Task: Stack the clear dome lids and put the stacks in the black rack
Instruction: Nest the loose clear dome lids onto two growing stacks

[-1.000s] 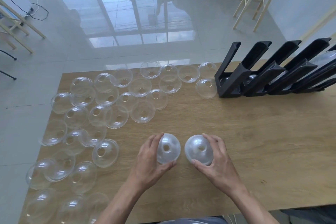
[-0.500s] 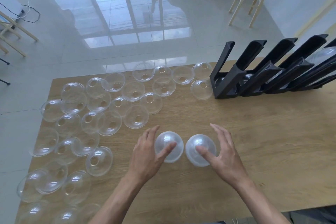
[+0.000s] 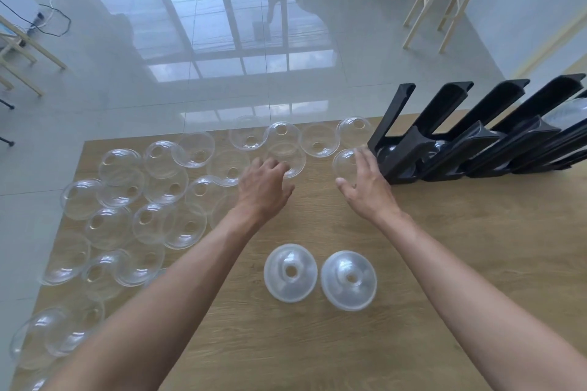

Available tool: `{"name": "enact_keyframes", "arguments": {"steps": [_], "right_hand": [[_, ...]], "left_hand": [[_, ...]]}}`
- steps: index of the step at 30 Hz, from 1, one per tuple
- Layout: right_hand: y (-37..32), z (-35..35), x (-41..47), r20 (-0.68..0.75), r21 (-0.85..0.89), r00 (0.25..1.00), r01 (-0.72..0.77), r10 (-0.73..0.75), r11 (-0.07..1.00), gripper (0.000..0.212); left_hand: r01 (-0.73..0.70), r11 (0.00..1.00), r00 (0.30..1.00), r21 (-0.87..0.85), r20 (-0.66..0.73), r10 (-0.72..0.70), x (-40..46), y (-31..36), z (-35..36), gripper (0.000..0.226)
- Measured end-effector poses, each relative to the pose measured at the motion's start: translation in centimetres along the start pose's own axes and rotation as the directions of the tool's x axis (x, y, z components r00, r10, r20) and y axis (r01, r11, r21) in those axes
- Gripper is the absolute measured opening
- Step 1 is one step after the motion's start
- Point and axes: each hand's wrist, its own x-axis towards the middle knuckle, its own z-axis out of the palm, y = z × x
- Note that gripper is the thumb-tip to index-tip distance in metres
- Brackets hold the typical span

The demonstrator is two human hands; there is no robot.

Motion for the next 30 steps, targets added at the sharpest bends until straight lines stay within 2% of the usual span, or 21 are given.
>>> {"name": "enact_keyframes", "arguments": {"steps": [4, 7, 9, 12, 15, 17, 21, 25, 30], "right_hand": [[0.1, 0.8, 1.2, -0.007, -0.088, 0.999, -0.051, 0.050, 0.995, 0.085], [0.6, 1.4, 1.1, -0.053, -0.201, 0.998, -0.031, 0.021, 0.979, 0.075], [1.0, 1.7, 0.7, -0.035, -0.220, 0.999, -0.038, 0.031, 0.975, 0.072], [1.6, 1.7, 0.1, 0.003, -0.179, 0.997, -0.070, 0.071, 0.981, 0.077], [1.6, 1.1, -0.7, -0.022, -0.147, 0.999, -0.045, 0.043, 0.988, 0.076], [1.4, 0.4, -1.4, -0.048, -0.115, 0.998, -0.033, 0.028, 0.993, 0.079], [0.6, -2.0, -3.8, -0.098, -0.009, 0.995, 0.003, -0.003, 1.000, 0.085], [0.2, -4.2, -7.7, -0.105, 0.046, 0.993, 0.051, -0.046, 0.998, 0.083], [0.7, -4.9, -13.8, -0.064, 0.162, 0.996, 0.063, -0.053, 0.985, 0.083]], "left_hand": [[-0.004, 0.993, 0.999, 0.118, 0.036, -0.001, 1.1, 0.0, 0.9, 0.034], [-0.022, 0.991, 1.000, 0.133, 0.003, 0.022, 0.7, -0.3, 1.3, 0.029], [-0.034, 0.993, 0.999, 0.116, -0.037, 0.038, 0.3, -0.6, 1.5, 0.028], [-0.048, 0.999, 0.991, 0.018, -0.121, 0.050, -0.3, -0.7, 1.2, 0.025], [-0.072, 0.975, 0.972, -0.212, -0.236, 0.021, -1.2, -0.2, 0.1, 0.017], [-0.048, 0.910, 0.963, -0.413, -0.261, -0.067, -2.1, 0.3, -0.8, 0.013], [0.016, 0.691, 0.939, -0.723, -0.226, -0.259, -4.8, 0.7, -2.7, 0.007], [0.070, 0.481, 0.928, -0.874, -0.119, -0.352, -8.5, 0.3, -3.9, 0.009], [0.170, 0.202, 0.912, -0.964, 0.076, -0.404, -13.6, -0.7, -2.6, 0.014]]}}
